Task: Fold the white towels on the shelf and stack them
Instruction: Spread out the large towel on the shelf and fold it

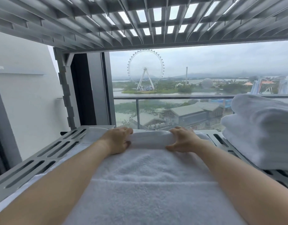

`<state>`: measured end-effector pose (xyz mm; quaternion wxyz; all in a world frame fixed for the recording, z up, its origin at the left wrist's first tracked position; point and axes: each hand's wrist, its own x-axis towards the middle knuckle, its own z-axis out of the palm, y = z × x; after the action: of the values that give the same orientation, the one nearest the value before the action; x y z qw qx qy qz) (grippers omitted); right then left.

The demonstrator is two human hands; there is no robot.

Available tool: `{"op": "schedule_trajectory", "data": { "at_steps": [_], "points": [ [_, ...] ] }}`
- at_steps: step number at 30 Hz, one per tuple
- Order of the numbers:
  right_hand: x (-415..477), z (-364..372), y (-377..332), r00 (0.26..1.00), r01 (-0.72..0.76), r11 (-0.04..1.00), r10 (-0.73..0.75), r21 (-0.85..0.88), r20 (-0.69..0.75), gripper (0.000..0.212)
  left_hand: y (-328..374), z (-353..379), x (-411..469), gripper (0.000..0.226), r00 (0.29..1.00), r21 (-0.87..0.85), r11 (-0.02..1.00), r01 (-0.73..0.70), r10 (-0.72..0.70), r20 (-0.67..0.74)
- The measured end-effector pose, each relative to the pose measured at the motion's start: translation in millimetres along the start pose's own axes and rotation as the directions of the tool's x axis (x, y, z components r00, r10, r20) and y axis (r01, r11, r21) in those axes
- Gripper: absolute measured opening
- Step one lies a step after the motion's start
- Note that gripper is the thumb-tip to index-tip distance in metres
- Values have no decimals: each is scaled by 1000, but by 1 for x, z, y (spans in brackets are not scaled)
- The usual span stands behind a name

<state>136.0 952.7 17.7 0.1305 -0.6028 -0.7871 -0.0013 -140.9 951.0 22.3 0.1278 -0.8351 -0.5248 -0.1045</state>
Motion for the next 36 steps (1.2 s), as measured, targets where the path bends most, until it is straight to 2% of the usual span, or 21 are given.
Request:
{"op": "schedule_trajectory", "data": {
  "at_steps": [3,6,8,11,13,16,21,24,27,30,33,36],
  "points": [
    [-8,-11,-3,990,92,987,-105,-133,-93,37,-4,-14,-14,28,998,45,999,12,-14,55],
    [-29,-19,-9,975,113,953,-161,-280,-154,23,-10,-32,-36,12,998,202,979,-1,-13,67],
    [-48,-21,-14,965,97,928,-176,-360,-194,20,-11,-42,-53,8,999,254,967,-13,3,39],
    [-81,-25,-22,966,117,926,-191,-360,-176,26,-7,-50,-77,9,996,332,939,-85,86,12],
    [-104,-31,-28,968,115,919,-188,-377,-164,34,-4,-54,-96,16,994,284,953,-106,101,32],
    [-136,-37,-40,965,70,892,-174,-446,-197,31,-4,-62,-124,21,993,205,972,-117,110,44],
    [-186,-42,-57,962,-22,914,-91,-404,-257,36,-8,-77,-167,23,974,165,962,-217,225,-31],
    [-214,-41,-69,960,-60,923,-52,-380,-277,40,-5,-85,-192,27,969,162,961,-223,237,-73],
    [-235,-39,-80,933,-113,931,-21,-347,-359,40,-1,-87,-215,28,957,201,950,-237,264,-120],
    [-250,-37,-89,902,-181,941,43,-287,-430,39,0,-84,-234,24,942,94,951,-296,307,-136],
    [-260,-31,-95,897,-266,937,153,-228,-415,48,7,-82,-249,23,924,-11,931,-365,361,-127],
    [-265,-30,-94,871,-356,925,277,-134,-405,48,12,-80,-254,27,925,-33,933,-359,351,-145]
  ]
}}
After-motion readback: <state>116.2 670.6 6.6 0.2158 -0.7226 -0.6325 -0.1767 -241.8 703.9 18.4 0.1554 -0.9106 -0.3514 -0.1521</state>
